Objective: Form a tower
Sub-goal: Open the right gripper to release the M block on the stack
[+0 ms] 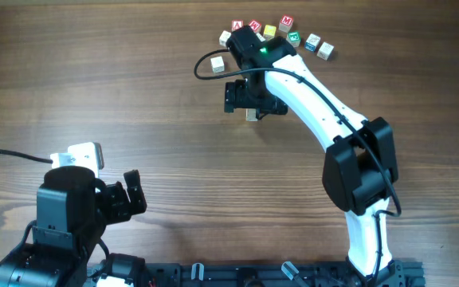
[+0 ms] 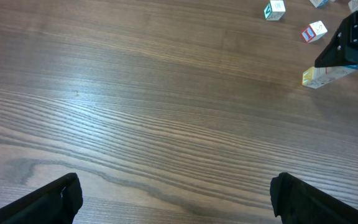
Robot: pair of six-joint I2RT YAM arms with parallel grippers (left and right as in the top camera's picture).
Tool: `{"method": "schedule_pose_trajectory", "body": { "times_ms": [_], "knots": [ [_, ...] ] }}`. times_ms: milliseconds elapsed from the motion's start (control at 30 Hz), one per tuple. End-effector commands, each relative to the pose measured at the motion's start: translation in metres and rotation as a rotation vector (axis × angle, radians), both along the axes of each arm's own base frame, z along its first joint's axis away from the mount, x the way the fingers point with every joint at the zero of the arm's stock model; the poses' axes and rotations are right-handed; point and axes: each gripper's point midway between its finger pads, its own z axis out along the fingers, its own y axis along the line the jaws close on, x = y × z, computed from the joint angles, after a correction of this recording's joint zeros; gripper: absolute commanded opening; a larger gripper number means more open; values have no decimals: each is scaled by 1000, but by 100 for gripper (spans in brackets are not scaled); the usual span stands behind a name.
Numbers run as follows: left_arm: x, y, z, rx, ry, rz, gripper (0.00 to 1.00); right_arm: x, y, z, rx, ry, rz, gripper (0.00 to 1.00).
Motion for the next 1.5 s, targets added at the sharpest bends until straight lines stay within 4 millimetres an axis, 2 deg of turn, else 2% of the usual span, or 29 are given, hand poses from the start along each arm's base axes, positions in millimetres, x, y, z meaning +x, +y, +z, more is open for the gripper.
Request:
{"method": "schedule_pose_trajectory", "body": {
  "times_ms": [0,133,300,633,833,1067,1133,1267,1467],
  "knots": [
    [0,3,1,3,-8,17,100,7,7,10,34,-38,8,96],
    [0,3,1,3,-8,17,100,8,3,-12,-7,-7,6,98],
    [0,3,1,2,-8,17,100,5,0,-32,-38,34,9,88],
    [0,3,1,3,-8,17,100,6,1,-33,-36,30,15,62],
    [0,3,1,3,-8,17,100,6,1,-33,-37,31,16,49],
    [0,3,1,3,-8,17,100,7,1,-33,-39,27,10,43],
    [0,3,1,2,-8,17,100,7,0,-33,-42,25,7,43],
    [0,3,1,2,-8,17,100,7,-1,-33,-45,25,4,64],
    [0,3,1,2,-8,17,100,10,-2,-34,-55,11,2,82]
  ]
}}
